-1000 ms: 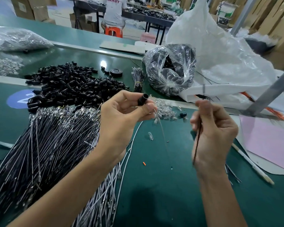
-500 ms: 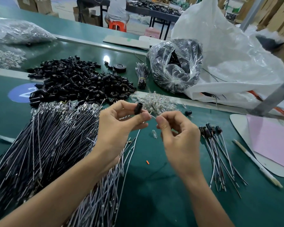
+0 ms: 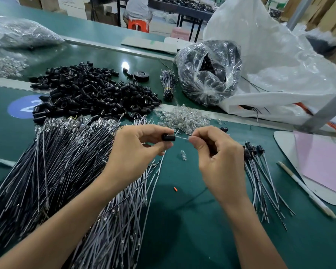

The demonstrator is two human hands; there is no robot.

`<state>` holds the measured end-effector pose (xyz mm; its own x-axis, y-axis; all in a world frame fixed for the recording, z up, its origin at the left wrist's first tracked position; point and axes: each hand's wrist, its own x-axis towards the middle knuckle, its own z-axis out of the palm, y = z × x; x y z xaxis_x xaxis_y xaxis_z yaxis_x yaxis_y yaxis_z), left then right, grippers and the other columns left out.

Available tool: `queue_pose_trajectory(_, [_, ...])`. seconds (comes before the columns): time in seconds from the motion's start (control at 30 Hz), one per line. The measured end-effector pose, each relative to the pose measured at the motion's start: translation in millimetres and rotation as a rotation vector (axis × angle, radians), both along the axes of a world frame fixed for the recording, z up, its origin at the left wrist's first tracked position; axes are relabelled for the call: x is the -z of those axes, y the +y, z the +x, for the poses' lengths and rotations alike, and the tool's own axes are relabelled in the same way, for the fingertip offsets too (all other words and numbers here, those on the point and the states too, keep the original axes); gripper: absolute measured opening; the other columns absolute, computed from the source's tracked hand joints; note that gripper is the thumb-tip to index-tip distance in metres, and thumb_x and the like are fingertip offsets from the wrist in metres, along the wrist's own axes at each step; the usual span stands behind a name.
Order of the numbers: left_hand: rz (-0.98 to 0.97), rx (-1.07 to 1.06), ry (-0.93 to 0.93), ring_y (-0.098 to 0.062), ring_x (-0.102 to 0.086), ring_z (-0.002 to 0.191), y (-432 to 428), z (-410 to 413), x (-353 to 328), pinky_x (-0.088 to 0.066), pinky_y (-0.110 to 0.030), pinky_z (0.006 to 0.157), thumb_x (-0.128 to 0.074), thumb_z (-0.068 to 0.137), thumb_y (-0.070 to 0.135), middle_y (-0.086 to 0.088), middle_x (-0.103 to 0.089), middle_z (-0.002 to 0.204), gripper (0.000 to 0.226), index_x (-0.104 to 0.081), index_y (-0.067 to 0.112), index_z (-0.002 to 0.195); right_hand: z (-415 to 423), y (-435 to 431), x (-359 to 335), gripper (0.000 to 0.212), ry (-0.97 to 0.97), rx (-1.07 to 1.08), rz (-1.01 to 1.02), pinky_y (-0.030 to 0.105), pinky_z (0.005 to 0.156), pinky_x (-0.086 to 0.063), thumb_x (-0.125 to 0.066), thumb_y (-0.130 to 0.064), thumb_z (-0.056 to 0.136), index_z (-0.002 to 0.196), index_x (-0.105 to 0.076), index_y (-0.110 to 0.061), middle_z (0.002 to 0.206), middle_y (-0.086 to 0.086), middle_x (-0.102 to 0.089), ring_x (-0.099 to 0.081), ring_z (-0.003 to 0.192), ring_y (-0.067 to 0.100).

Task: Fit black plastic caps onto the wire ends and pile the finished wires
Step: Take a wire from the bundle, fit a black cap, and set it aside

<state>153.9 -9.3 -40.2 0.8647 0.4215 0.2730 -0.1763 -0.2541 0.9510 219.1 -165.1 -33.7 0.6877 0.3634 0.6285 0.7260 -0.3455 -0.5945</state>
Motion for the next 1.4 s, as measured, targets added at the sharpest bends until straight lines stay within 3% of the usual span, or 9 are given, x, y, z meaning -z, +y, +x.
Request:
queue_pose_trajectory(0.13, [-0.009, 0.029, 0.008, -0.02, -0.072, 0.068, 0, 0, 0, -0.061, -0.038, 0.07, -0.078, 0.077, 0.002, 0.001, -0.076, 0.079, 0.025, -0.076, 0.023, 0.091, 1, 1, 0, 0.01, -0.002, 0.002, -0.01, 0.008, 0.065, -0.037, -0.067, -0.007, 0.089, 0.08, -0.065, -0.009, 0.073, -0.006, -0.06, -0.052, 0.068, 0.008])
queue_pose_trajectory(0.33, [-0.038, 0.054, -0.015, -0.019, -0.072, 0.07, 1, 0, 2, -0.061, -0.032, 0.067, -0.079, 0.076, 0.001, 0.0, -0.076, 0.079, 0.026, -0.076, 0.023, 0.089, 2, 0, 0, 0.01, 0.019, -0.006, -0.002, 0.008, 0.064, -0.036, -0.068, -0.007, 0.089, 0.08, -0.065, -0.01, 0.073, -0.008, -0.06, -0.052, 0.067, 0.003])
queue_pose_trajectory(0.53, [-0.013, 0.139, -0.005, -0.007, -0.067, 0.064, -7, 0, 7, -0.056, -0.021, 0.061, -0.078, 0.075, -0.002, 0.001, -0.075, 0.075, 0.031, -0.076, 0.028, 0.082, 0, 2, 3, 0.011, 0.04, -0.051, -0.01, 0.008, 0.065, -0.036, -0.069, -0.005, 0.087, 0.079, -0.065, -0.01, 0.072, -0.01, -0.059, -0.052, 0.068, 0.001])
queue_pose_trajectory(0.73, [-0.001, 0.136, -0.034, -0.007, -0.066, 0.064, -7, -2, 6, -0.057, -0.021, 0.06, -0.079, 0.076, 0.003, 0.004, -0.074, 0.074, 0.026, -0.075, 0.028, 0.083, -1, 2, 3, 0.012, -0.004, -0.035, -0.041, 0.007, 0.065, -0.036, -0.07, -0.001, 0.086, 0.078, -0.064, -0.008, 0.072, -0.005, -0.06, -0.051, 0.068, 0.007])
queue_pose_trajectory(0.83, [-0.053, 0.155, -0.049, -0.007, -0.065, 0.064, -9, -2, 4, -0.055, -0.019, 0.06, -0.075, 0.076, 0.02, 0.007, -0.073, 0.073, 0.013, -0.075, 0.024, 0.088, -1, 3, 3, 0.011, -0.016, -0.018, -0.032, 0.006, 0.067, -0.036, -0.069, -0.001, 0.086, 0.077, -0.064, -0.006, 0.073, -0.004, -0.061, -0.051, 0.069, 0.007])
queue_pose_trajectory(1.03, [-0.208, 0.148, -0.039, -0.01, -0.065, 0.064, -17, -1, 5, -0.058, -0.025, 0.061, -0.067, 0.076, 0.029, 0.004, -0.069, 0.068, 0.018, -0.073, 0.019, 0.09, 0, 3, 4, 0.01, 0.038, -0.015, 0.009, 0.009, 0.064, -0.038, -0.067, -0.005, 0.088, 0.08, -0.065, -0.008, 0.07, -0.009, -0.059, -0.051, 0.065, 0.006])
queue_pose_trajectory(1.3, [-0.319, 0.164, -0.036, -0.016, -0.071, 0.075, -17, 0, 5, -0.058, -0.024, 0.066, -0.068, 0.082, 0.006, -0.009, -0.074, 0.081, 0.024, -0.069, 0.008, 0.106, -1, 6, 7, 0.011, 0.076, -0.013, 0.063, 0.011, 0.062, -0.039, -0.067, -0.008, 0.089, 0.08, -0.064, -0.013, 0.069, -0.017, -0.057, -0.052, 0.062, 0.003])
queue_pose_trajectory(1.4, [-0.397, 0.129, -0.063, -0.021, -0.073, 0.074, -17, 0, 4, -0.059, -0.026, 0.065, -0.072, 0.07, 0.013, -0.011, -0.074, 0.078, 0.029, -0.065, 0.004, 0.097, -1, 6, 7, 0.012, 0.081, 0.005, 0.083, 0.01, 0.06, -0.038, -0.066, -0.009, 0.09, 0.079, -0.064, -0.013, 0.068, -0.015, -0.057, -0.052, 0.061, 0.004])
